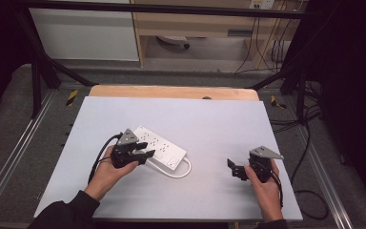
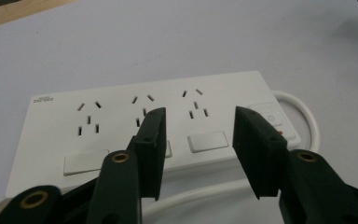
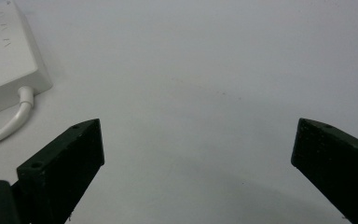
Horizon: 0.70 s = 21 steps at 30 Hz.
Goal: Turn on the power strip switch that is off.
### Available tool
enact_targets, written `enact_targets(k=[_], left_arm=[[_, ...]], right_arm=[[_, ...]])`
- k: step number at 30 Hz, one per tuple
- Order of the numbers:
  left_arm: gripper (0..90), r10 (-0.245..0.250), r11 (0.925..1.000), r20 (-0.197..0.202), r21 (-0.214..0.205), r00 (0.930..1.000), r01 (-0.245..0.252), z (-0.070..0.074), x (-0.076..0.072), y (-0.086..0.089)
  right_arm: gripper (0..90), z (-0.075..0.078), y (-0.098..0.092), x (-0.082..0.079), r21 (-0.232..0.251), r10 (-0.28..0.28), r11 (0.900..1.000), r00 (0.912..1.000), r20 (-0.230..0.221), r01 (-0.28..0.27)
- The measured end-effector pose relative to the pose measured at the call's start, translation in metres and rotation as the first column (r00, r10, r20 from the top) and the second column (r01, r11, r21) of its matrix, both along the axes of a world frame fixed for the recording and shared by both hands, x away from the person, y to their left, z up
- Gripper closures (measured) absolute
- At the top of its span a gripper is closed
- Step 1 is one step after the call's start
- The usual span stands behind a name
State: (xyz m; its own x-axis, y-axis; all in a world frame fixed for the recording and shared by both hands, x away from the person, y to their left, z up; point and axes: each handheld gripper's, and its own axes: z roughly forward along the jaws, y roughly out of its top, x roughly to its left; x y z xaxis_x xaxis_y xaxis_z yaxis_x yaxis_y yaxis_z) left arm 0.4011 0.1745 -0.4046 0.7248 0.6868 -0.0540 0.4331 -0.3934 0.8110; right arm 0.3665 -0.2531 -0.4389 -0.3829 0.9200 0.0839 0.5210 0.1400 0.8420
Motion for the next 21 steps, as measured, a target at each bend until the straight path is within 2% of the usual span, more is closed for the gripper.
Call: enact_targets(k=[8,21], left_arm=[[72.4,-0.005,0.9999,-0.012,-0.01,0.9999,0.005,-0.0045,0.0005,0.0],[89.2,-0.008,1.0,-0.014,-0.006,0.9999,0.008,-0.0096,0.0056,-0.0002]], right_arm=[[2.9,0.0,0.0001,0.0,-0.002,0.0,1.0,1.0,-0.001,0.0],[2.7,0.0,0.0004,0.0,0.0,0.0,1.0,1.0,-0.003,0.0]])
